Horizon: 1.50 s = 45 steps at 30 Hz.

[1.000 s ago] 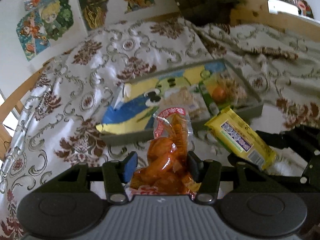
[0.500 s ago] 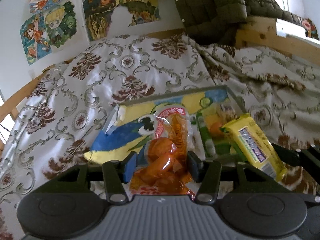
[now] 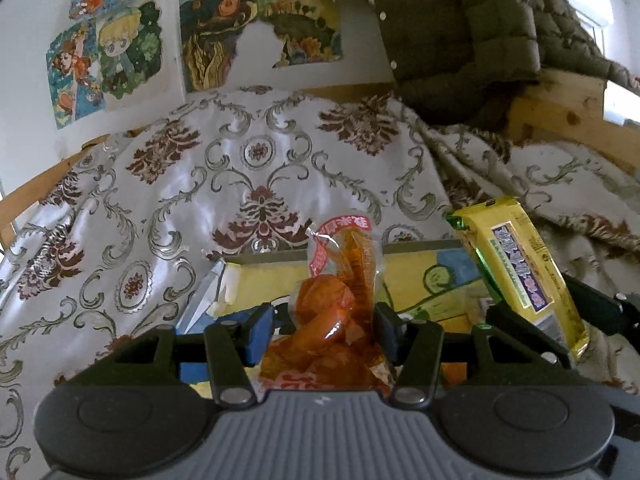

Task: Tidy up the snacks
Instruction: 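Carry snack bar into grey tray with right tool while left tool carries candy bag, then open both tools over the tray and lift them away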

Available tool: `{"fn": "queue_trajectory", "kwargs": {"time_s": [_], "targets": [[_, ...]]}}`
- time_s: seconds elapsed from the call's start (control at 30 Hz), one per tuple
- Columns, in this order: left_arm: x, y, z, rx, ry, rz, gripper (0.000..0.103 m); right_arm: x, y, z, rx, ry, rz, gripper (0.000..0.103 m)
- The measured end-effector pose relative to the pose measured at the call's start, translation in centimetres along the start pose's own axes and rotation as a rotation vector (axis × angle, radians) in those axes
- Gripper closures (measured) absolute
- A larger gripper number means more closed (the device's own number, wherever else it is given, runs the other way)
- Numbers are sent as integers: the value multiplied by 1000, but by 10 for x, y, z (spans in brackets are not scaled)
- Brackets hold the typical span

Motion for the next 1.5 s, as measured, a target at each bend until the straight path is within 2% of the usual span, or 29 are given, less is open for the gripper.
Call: {"fn": "queue_trajectory", "kwargs": {"time_s": [0.27, 0.57, 1.23, 1.37, 1.5], "targets": [[-40, -20, 6, 32, 22, 65, 45, -26, -27, 7, 18, 1, 97, 52], [-49, -29, 7, 28, 31, 79, 44, -40, -44, 9, 6, -5, 166, 52], [-46, -30, -5, -48, 42, 110, 42, -42, -47, 10, 24, -21, 199, 49], [-38, -28, -7, -61, 44, 103, 36, -37, -41, 7, 24, -34, 194, 47], [-22, -19, -7, -57, 41, 80, 26, -26, -29, 1, 17, -56, 178, 38]]}}
Point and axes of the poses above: each gripper's, at about its wrist camera, not at the fingertips, and x roughly against the way its jaws point, z to its left, y to its top, the point moved 7 cm from there along -x, roughly the way its jaws point, and after that the axes turned 10 degrees about x, right-handed, at the moved point
